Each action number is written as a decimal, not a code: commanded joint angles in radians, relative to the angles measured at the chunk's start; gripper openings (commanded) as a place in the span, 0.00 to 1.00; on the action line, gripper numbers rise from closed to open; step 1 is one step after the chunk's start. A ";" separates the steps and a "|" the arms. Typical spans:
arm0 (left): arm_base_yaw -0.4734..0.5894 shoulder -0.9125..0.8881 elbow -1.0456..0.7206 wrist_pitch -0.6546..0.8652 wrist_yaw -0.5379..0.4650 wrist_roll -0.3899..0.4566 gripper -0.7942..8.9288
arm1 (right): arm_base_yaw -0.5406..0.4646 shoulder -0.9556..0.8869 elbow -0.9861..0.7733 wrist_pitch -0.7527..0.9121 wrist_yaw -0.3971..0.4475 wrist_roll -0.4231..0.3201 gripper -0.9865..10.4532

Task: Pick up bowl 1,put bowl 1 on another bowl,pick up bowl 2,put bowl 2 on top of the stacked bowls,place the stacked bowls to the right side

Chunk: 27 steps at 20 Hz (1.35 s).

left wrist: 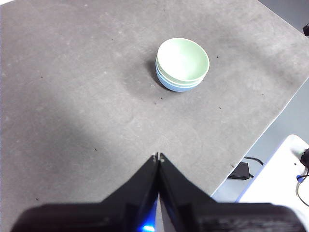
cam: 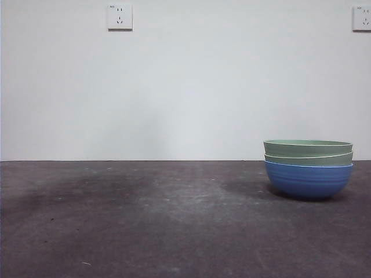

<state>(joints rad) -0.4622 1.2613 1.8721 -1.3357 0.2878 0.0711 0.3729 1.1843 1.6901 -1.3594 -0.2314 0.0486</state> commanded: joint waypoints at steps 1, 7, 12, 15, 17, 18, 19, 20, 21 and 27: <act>-0.003 0.000 0.000 -0.042 0.002 0.011 0.08 | 0.000 -0.001 -0.003 -0.016 0.002 0.009 0.09; 0.144 -0.119 -0.040 0.321 -0.035 0.114 0.08 | 0.000 -0.001 -0.003 -0.016 0.002 0.009 0.09; 0.354 -0.435 -0.501 0.936 0.006 0.114 0.08 | 0.000 -0.001 -0.003 -0.016 0.002 0.009 0.09; 0.462 -0.641 -0.845 1.201 -0.068 0.114 0.08 | 0.000 -0.001 -0.003 -0.016 0.002 0.009 0.09; 0.515 -0.769 -1.052 1.307 -0.134 0.114 0.08 | 0.000 -0.001 -0.003 -0.016 0.002 0.009 0.09; 0.536 -0.836 -1.154 1.335 -0.156 0.114 0.08 | 0.000 -0.001 -0.003 -0.016 0.002 0.009 0.09; 0.550 -0.887 -1.230 1.344 -0.164 0.113 0.08 | 0.000 -0.001 -0.003 -0.016 0.002 0.009 0.09; 0.562 -0.945 -1.315 1.347 -0.167 0.113 0.08 | 0.000 -0.001 -0.003 -0.016 0.002 0.009 0.09; 0.568 -0.986 -1.379 1.348 -0.174 0.113 0.08 | 0.000 -0.001 -0.003 -0.016 0.002 0.009 0.09; 0.576 -1.159 -1.695 1.351 -0.184 0.077 0.08 | 0.000 -0.001 -0.003 -0.016 0.002 0.009 0.09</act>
<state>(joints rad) 0.1104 0.1055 0.1802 0.0021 0.1066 0.1585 0.3729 1.1843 1.6901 -1.3594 -0.2314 0.0490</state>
